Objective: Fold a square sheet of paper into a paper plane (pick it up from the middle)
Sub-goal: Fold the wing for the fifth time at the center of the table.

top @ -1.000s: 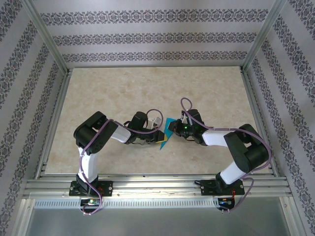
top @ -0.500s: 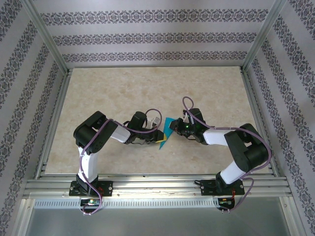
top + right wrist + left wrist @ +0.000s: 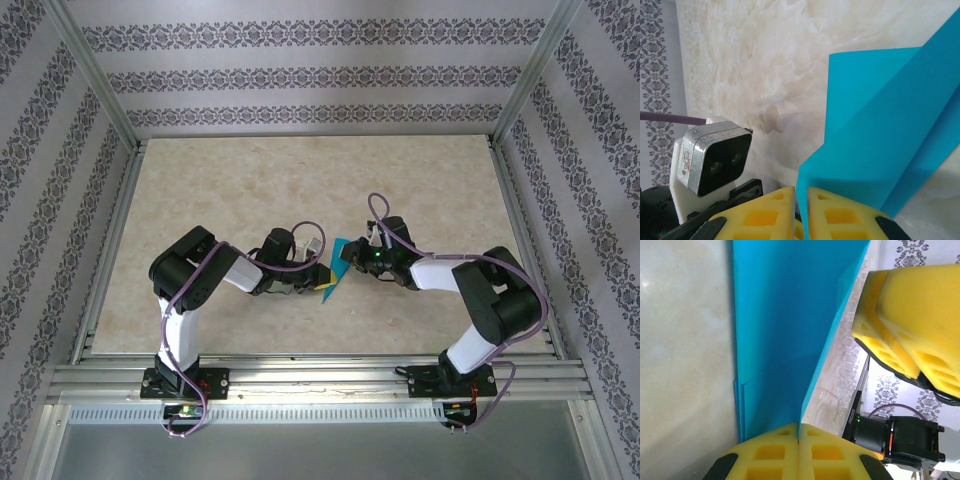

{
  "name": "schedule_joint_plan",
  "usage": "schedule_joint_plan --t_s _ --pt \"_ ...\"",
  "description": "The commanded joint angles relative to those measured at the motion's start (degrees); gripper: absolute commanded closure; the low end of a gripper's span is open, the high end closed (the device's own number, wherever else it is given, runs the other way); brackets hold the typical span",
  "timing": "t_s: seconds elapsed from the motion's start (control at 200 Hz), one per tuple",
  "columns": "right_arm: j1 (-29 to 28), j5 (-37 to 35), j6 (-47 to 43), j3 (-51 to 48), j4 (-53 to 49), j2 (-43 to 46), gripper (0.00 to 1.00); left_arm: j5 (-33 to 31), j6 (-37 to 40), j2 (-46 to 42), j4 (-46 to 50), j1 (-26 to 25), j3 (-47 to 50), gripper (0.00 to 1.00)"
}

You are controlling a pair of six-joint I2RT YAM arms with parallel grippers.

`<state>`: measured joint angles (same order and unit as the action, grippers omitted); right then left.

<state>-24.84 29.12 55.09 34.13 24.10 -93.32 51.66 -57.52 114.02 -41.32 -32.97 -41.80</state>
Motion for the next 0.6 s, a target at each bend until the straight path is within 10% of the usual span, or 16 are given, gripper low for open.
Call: schedule_joint_plan --t_s 0.0,0.595 --pt "0.36 2.28 -1.5 1.68 0.77 -1.65 0.85 -3.05 0.7 1.65 3.25 1.15 2.01 1.0" --pt "0.75 4.06 -1.49 3.67 3.58 -9.47 0.85 -4.2 0.74 1.3 6.78 1.56 2.04 1.0"
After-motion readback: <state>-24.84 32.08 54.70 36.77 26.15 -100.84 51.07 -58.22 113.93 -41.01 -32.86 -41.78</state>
